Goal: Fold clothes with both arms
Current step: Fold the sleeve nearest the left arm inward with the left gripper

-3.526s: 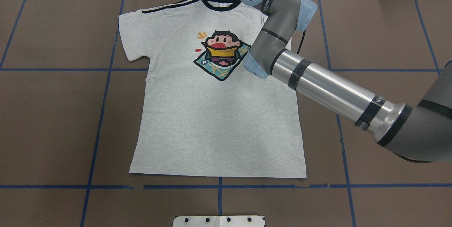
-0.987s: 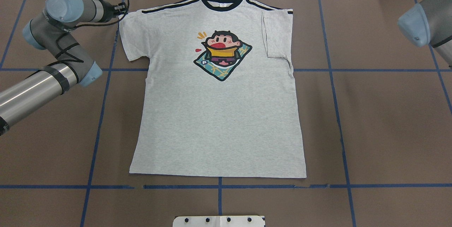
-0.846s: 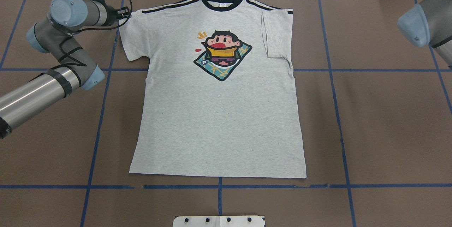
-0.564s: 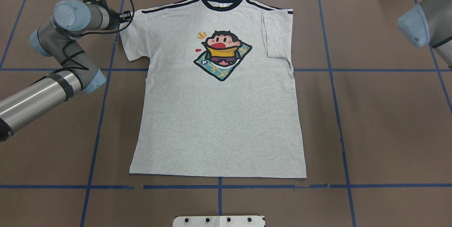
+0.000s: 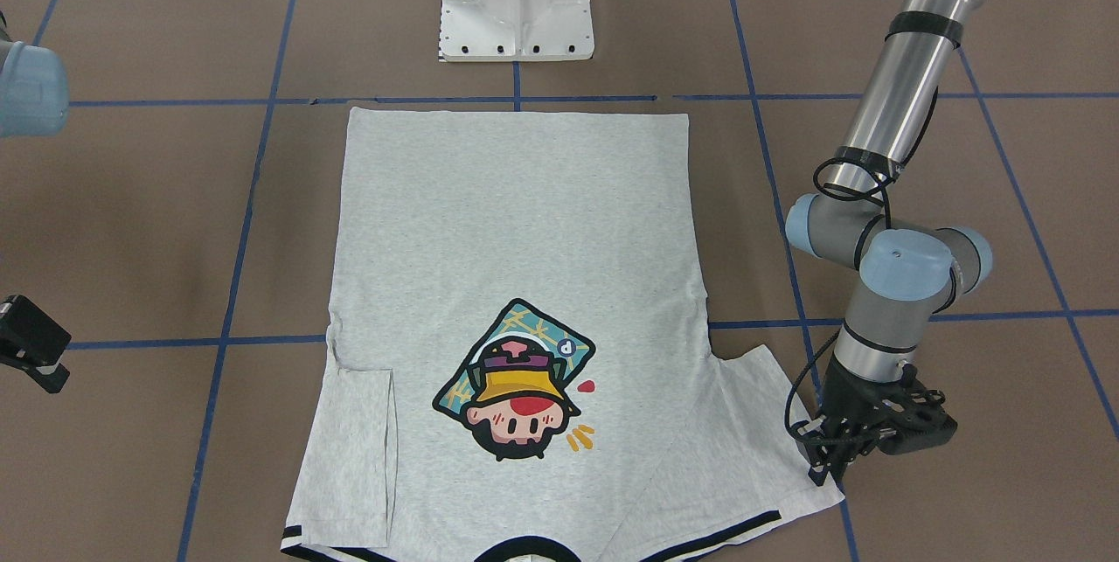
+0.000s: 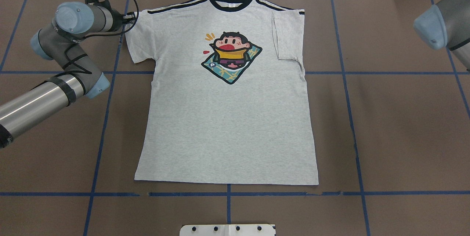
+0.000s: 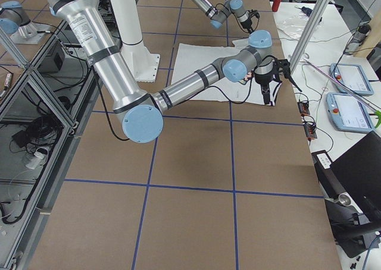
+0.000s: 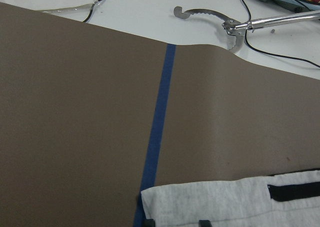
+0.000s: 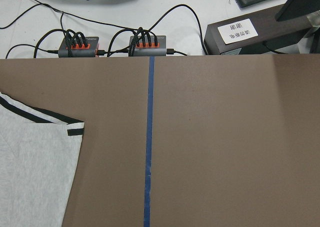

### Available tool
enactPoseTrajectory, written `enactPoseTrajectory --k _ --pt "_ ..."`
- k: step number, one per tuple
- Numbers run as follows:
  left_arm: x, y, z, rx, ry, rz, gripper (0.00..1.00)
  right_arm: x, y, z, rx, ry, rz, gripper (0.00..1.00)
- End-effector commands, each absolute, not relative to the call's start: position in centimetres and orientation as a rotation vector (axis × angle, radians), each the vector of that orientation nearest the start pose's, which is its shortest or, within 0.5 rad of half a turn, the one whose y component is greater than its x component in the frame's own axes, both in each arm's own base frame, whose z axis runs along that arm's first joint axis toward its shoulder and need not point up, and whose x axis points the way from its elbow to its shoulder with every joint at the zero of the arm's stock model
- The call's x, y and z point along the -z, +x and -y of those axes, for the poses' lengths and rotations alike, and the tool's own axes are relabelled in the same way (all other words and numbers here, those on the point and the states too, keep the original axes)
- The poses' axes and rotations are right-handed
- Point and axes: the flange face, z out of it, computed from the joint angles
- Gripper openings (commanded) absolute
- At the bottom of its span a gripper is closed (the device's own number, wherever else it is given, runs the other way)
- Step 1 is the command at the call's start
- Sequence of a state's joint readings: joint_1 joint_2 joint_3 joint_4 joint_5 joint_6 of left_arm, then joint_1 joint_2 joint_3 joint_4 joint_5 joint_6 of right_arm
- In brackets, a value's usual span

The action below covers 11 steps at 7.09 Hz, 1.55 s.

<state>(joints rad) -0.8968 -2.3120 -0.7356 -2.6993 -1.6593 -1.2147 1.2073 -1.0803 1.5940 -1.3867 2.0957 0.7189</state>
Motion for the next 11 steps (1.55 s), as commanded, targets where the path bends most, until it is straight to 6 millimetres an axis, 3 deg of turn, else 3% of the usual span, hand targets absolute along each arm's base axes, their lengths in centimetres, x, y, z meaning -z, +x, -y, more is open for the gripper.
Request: enactPoseTrajectory --k 1,2,3,4,5,6,8,9,10,11 --pt "-48.6 40.7 71.1 0.444 0.55 -0.884 0.0 -34.8 -16.1 65.7 -0.154 0.323 0.784 1.0" --pt "-48.7 40.3 71.2 0.451 0.555 -0.88 0.0 -34.7 -16.1 65.7 -0.153 0.324 0.784 1.0" --pt "-46.7 39.1 71.8 0.433 0.597 -0.899 0.0 -34.7 -16.2 65.7 -0.15 0.324 0.784 1.0" --pt "-43.4 38.4 72.0 0.39 0.648 -0.925 0.0 -34.7 -16.2 65.7 -0.153 0.323 0.785 1.0" --pt "-41.4 39.2 72.4 0.395 0.624 -0.906 0.0 -34.9 -16.2 65.7 -0.156 0.32 0.784 1.0" --pt "-37.7 40.0 73.1 0.405 0.593 -0.867 0.0 -35.0 -16.2 65.7 -0.157 0.318 0.781 1.0" --pt "-29.6 49.1 71.1 0.471 0.491 -0.844 0.0 -35.1 -16.4 65.6 -0.159 0.316 0.781 1.0" --pt "-28.3 51.8 70.0 0.498 0.504 -0.824 0.0 -35.3 -16.4 65.6 -0.159 0.311 0.779 1.0" --pt "-28.3 53.1 70.1 0.507 0.487 -0.815 0.0 -35.6 -16.6 65.6 -0.158 0.307 0.777 1.0" --pt "-28.2 53.3 70.4 0.511 0.485 -0.811 0.0 -35.6 -16.6 65.6 -0.159 0.306 0.778 1.0"
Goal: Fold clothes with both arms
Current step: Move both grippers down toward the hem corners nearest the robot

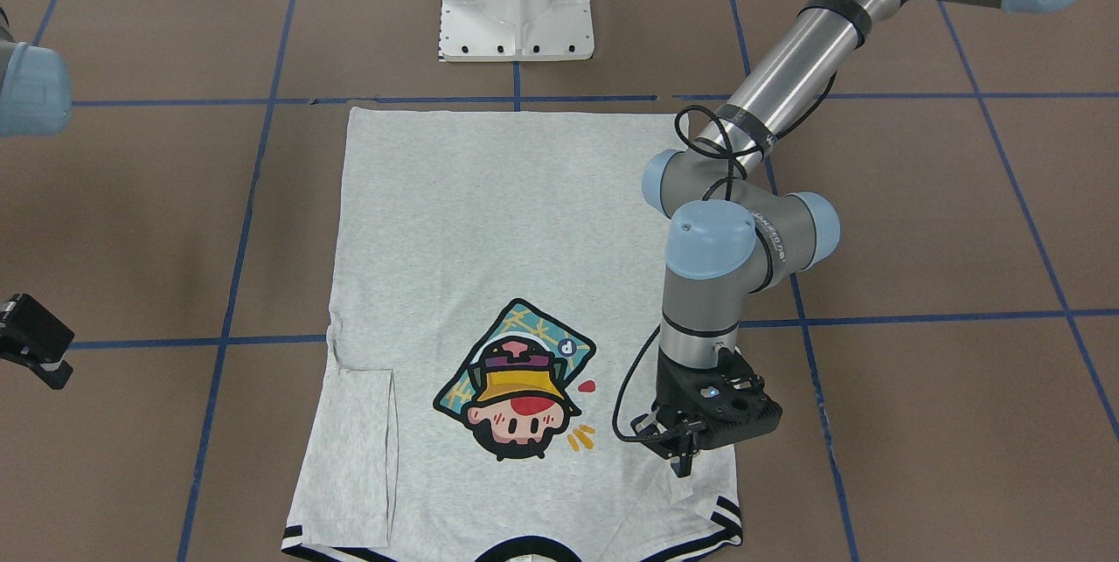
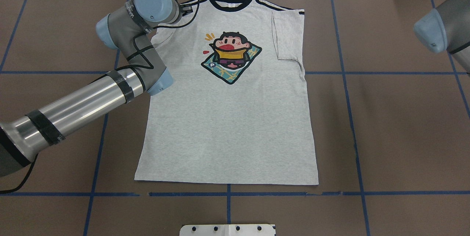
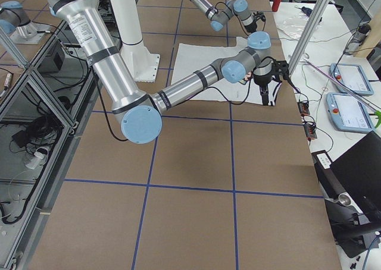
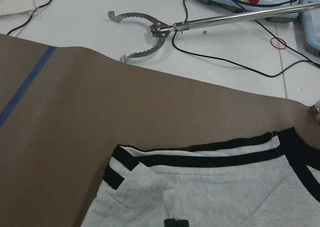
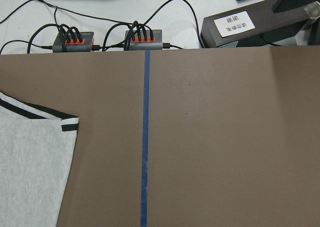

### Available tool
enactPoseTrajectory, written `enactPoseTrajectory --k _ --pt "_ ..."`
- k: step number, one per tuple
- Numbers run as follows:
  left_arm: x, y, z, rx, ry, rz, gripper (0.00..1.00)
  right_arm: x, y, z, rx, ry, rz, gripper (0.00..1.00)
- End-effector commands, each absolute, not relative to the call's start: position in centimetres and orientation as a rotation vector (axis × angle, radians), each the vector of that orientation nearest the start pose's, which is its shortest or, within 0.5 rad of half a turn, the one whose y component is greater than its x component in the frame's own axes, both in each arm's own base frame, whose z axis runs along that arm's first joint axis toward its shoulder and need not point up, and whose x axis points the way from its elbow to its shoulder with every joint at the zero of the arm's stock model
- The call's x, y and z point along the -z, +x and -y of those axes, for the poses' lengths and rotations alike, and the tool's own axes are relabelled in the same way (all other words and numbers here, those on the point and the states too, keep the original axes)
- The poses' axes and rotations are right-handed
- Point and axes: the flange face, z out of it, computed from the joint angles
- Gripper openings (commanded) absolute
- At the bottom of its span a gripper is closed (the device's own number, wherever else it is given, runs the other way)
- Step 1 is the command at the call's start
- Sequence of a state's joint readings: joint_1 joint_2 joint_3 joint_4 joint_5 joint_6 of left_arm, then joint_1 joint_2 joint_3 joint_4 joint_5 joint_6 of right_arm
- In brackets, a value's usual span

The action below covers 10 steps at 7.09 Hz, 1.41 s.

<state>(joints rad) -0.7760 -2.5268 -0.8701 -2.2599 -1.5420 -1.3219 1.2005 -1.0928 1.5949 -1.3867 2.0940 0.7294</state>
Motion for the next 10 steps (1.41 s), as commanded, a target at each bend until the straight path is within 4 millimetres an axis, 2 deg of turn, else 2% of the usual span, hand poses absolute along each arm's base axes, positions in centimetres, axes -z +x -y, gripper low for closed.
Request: enactPoseTrajectory --k 1,2,3,4,6,7,8,9,10 --pt "-27.7 53.6 70.6 0.515 0.487 -0.808 0.0 -35.5 -16.7 65.5 -0.156 0.307 0.779 1.0" --pt "-27.7 53.6 71.0 0.534 0.492 -0.801 0.0 -35.5 -16.9 65.4 -0.153 0.305 0.779 1.0" --pt "-26.5 53.8 71.2 0.564 0.488 -0.821 0.0 -35.5 -17.3 65.3 -0.147 0.303 0.78 1.0" --pt "-26.2 54.3 71.5 0.591 0.472 -0.823 0.12 -35.4 -17.4 65.3 -0.145 0.304 0.781 1.0" --pt "-26.3 55.6 70.4 0.548 0.475 -0.824 1.0 -35.2 -17.7 65.1 -0.14 0.307 0.785 1.0" --pt "-24.7 55.7 69.6 0.488 0.503 -0.847 1.0 -35.1 -18.3 64.9 -0.132 0.311 0.793 1.0" --pt "-22.5 54.2 67.9 0.377 0.539 -0.891 1.0 -34.2 -19.9 62.8 -0.183 0.32 0.856 1.0" --pt "-23.4 52.3 64.7 0.296 0.466 -0.94 1.0 -32.9 -21.0 61.0 -0.217 0.333 0.916 1.0" --pt "-22.0 49.3 61.8 0.228 0.475 -0.932 1.0 -31.9 -21.5 58.0 -0.263 0.307 0.958 1.0"
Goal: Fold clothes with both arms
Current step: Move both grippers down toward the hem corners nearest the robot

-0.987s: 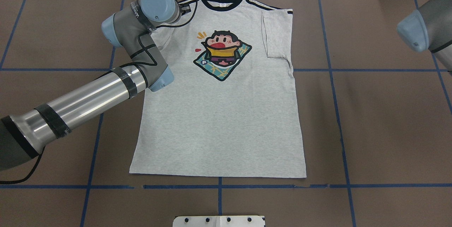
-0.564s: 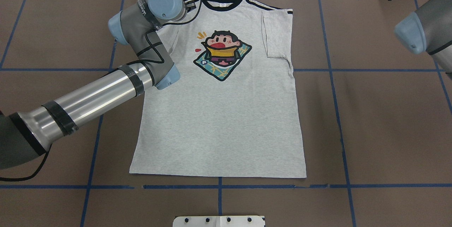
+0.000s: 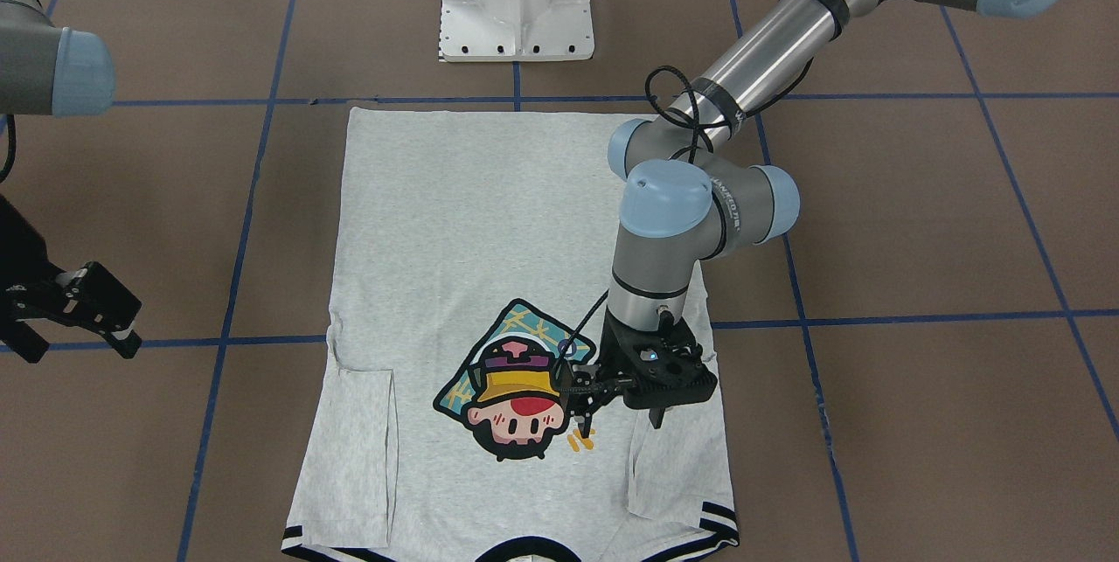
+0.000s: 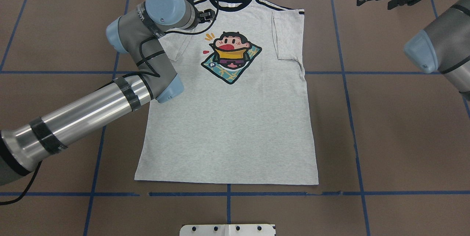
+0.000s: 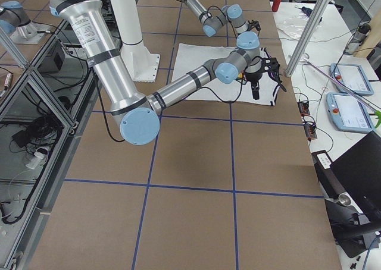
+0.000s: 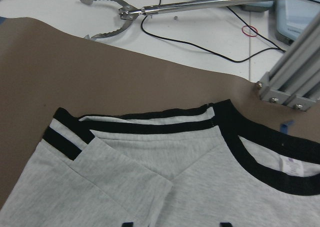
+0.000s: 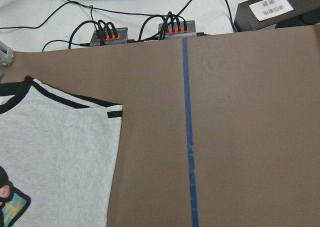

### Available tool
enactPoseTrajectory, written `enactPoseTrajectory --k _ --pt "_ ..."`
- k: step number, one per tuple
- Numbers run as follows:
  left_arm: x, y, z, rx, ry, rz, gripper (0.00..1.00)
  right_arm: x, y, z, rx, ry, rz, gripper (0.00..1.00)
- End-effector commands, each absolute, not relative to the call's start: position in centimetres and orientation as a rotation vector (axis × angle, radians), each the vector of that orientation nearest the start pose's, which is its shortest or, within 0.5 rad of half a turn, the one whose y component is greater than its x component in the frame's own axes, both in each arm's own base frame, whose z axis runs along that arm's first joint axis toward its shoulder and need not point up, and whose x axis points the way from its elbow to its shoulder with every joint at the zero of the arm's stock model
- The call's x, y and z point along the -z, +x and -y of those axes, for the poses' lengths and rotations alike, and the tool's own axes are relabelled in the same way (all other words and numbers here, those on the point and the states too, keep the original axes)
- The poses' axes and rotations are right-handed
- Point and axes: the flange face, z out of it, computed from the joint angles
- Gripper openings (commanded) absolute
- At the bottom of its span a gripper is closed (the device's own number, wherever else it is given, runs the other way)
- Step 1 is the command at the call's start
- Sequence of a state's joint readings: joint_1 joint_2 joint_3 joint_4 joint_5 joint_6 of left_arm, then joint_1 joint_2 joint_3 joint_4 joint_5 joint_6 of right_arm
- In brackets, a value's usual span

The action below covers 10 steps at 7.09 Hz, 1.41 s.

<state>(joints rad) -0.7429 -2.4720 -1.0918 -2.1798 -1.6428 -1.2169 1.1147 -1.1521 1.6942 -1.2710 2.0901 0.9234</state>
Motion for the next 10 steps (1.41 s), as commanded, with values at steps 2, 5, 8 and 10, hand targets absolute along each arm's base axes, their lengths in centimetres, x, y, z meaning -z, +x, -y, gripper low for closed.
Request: enactPoseTrajectory --k 2,5,8,10 --pt "-22.2 40.6 52.3 0.162 0.495 -1.06 1.0 -31.0 -22.6 46.1 -0.34 0.228 1.028 1.0" --pt "-24.7 39.6 37.1 0.218 0.252 -1.203 1.0 -30.3 -30.4 32.0 -0.513 0.129 1.026 0.99" --pt "-28.6 45.8 28.1 0.355 0.071 -1.162 0.7 -30.2 -36.0 23.3 -0.642 0.107 1.05 0.94" --pt "-34.7 43.5 26.2 0.361 0.07 -1.188 0.66 -31.8 -35.5 20.9 -0.637 0.109 1.119 0.94"
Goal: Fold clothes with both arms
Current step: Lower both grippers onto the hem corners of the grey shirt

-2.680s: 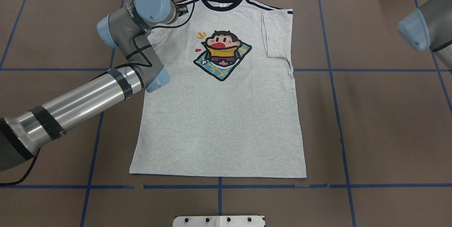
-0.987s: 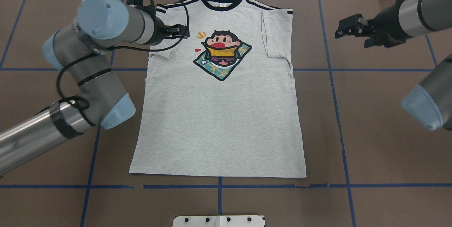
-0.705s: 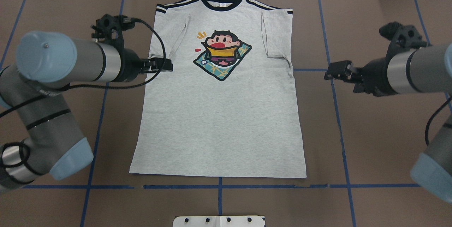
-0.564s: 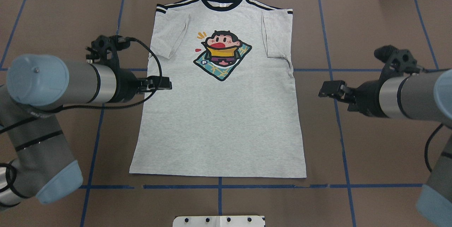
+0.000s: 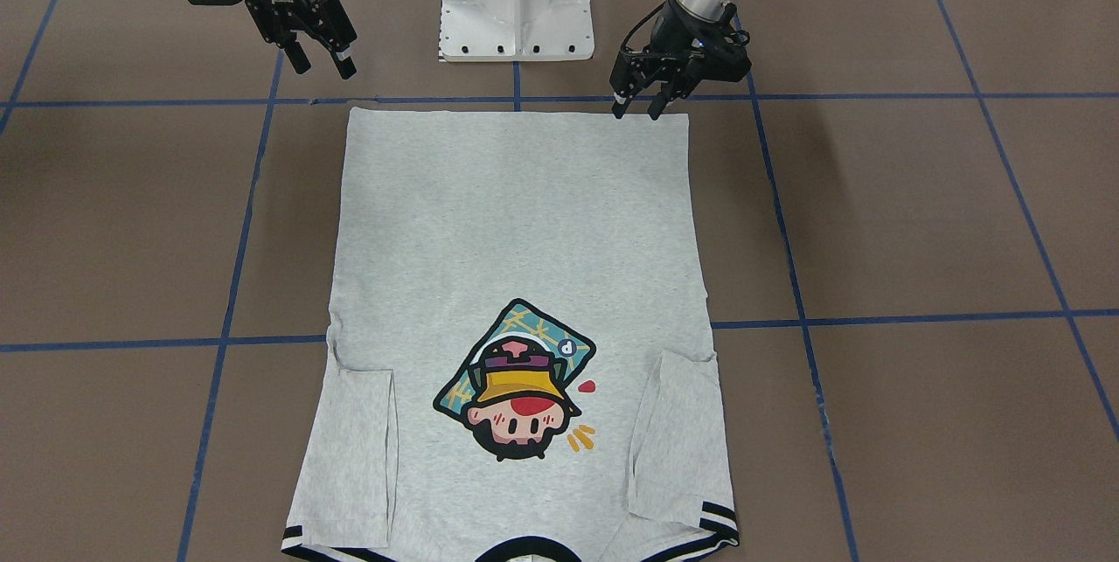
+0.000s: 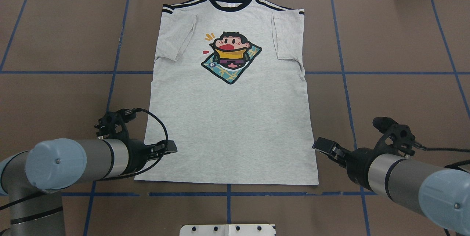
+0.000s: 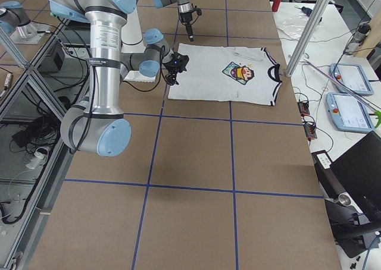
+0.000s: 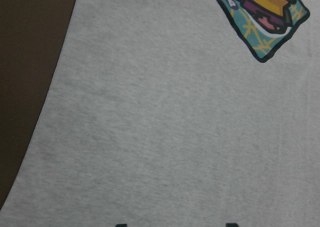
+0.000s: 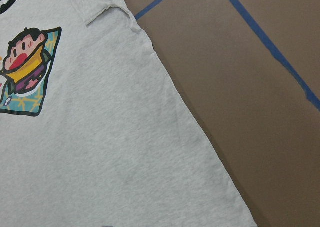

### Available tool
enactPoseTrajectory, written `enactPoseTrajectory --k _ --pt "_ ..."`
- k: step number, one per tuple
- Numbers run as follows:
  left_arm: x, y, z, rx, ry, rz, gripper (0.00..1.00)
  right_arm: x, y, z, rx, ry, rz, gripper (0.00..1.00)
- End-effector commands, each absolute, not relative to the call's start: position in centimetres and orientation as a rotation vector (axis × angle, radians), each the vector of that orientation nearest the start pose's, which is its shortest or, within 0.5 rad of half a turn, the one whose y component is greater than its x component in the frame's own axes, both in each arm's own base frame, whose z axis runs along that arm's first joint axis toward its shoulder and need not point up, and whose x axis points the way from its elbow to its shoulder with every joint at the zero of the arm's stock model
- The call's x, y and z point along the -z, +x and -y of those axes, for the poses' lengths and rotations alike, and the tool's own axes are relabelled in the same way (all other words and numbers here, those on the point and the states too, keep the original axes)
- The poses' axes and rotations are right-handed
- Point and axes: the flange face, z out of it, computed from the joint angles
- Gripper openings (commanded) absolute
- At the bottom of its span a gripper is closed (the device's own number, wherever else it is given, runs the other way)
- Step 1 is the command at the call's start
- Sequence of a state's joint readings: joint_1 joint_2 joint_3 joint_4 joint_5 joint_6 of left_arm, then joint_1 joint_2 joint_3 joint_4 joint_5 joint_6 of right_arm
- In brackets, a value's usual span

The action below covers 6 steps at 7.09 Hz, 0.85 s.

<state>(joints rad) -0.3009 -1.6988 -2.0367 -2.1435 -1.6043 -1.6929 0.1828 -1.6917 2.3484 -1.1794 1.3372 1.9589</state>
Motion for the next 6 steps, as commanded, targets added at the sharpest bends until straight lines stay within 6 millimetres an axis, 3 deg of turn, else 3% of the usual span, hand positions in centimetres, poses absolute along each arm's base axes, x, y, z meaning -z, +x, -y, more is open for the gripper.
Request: enactPoseTrajectory --k 1,2,6 --pt "-36.5 43.2 25.9 0.369 0.087 -1.169 0.66 -32.5 -35.4 20.3 -0.629 0.122 1.115 0.94" --pt "-38.6 44.4 25.9 0.377 0.098 -1.128 0.66 -32.6 -35.6 20.1 -0.626 0.127 1.114 0.95" --pt "-39.7 44.5 26.0 0.377 0.102 -1.108 0.66 -32.6 -35.7 20.0 -0.625 0.126 1.114 0.96"
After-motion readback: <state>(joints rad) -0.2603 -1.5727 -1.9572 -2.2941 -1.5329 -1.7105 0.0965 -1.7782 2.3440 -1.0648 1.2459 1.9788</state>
